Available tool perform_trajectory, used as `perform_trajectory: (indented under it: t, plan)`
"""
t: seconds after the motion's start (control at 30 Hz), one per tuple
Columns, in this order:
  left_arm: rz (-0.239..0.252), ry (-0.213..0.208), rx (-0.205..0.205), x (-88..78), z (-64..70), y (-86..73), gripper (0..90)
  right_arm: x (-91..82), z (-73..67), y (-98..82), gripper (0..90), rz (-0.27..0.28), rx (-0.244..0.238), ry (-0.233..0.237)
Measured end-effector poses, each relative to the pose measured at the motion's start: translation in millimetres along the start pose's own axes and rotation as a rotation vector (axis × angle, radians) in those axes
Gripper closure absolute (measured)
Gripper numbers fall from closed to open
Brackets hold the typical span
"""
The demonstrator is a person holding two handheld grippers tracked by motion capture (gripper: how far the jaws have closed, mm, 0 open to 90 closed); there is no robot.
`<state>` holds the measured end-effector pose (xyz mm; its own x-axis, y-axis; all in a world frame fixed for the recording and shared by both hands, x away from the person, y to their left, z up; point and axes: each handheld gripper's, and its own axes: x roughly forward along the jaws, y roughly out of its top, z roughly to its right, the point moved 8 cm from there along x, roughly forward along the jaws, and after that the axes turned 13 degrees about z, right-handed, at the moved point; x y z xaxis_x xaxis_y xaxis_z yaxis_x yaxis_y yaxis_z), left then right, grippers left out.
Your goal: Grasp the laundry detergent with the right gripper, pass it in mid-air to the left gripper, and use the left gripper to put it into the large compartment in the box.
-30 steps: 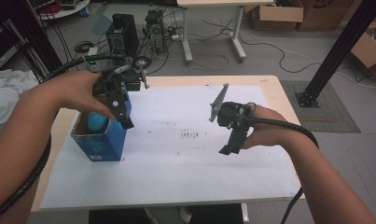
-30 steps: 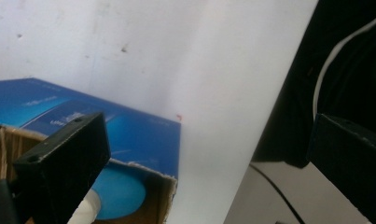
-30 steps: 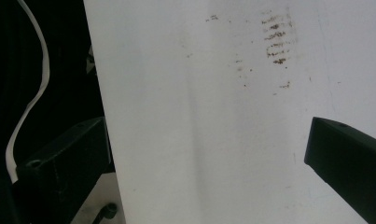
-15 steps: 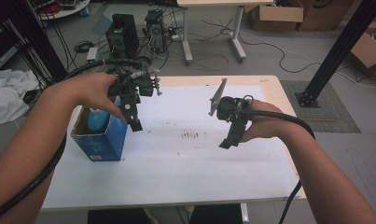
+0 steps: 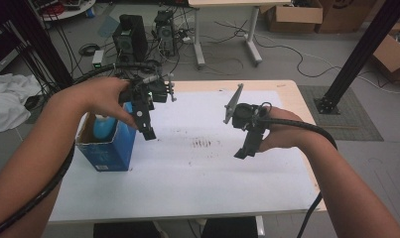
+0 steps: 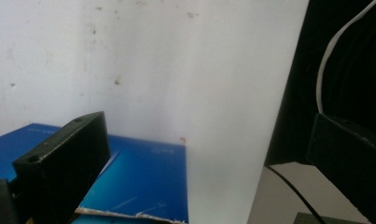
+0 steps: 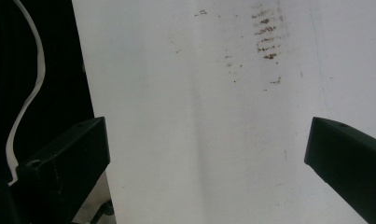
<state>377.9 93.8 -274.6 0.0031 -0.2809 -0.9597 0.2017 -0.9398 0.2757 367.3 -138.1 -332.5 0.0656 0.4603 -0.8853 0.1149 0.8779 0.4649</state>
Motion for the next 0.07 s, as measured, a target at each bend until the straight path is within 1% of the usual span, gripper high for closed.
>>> perform_trajectory:
  t: [0.07]
  plan:
    - [0.006,-0.004,0.003,0.4,1.9,2.7,0.1,-1.4,-0.5,0.0,0.0,0.002,0.0,-0.003]
